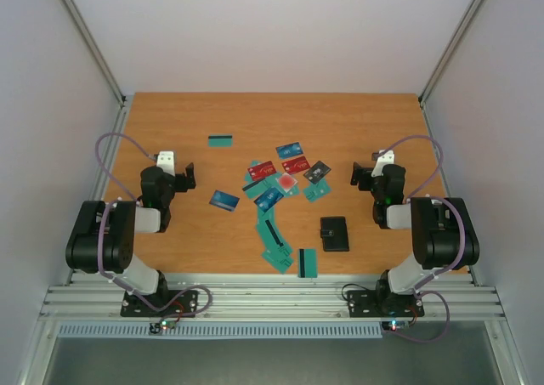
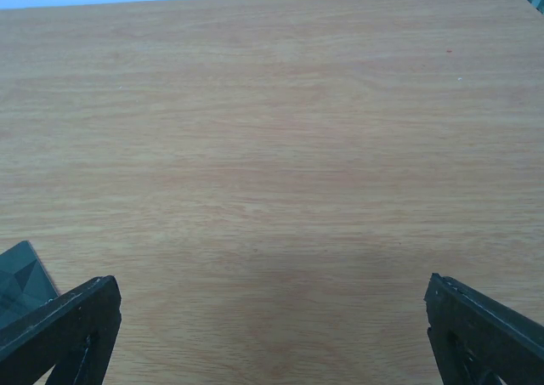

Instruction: Put the credit cards into the card holder

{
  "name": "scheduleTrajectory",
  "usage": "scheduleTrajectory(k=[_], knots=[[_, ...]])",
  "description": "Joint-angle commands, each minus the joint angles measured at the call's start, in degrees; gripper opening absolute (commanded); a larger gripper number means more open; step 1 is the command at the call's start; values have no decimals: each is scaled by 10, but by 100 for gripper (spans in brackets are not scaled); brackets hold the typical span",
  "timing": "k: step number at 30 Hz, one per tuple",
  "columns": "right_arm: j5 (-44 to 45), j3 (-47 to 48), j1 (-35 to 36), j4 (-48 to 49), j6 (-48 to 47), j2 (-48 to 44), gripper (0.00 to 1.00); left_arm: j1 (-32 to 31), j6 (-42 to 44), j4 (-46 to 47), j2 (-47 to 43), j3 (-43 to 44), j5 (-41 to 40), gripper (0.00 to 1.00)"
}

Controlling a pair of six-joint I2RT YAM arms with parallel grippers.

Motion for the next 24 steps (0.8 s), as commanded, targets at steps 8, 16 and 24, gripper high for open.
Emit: scheduleTrajectory(k=[8, 16, 24], knots=[[-3, 3, -6, 19, 7, -3, 98, 1, 6, 49, 0, 10, -3, 99], [-9, -3, -10, 16, 10, -21, 98, 2, 1, 6, -21, 27, -37, 99], [53, 24, -9, -160, 28, -208, 99, 1, -50, -305, -144, 143, -63, 100]])
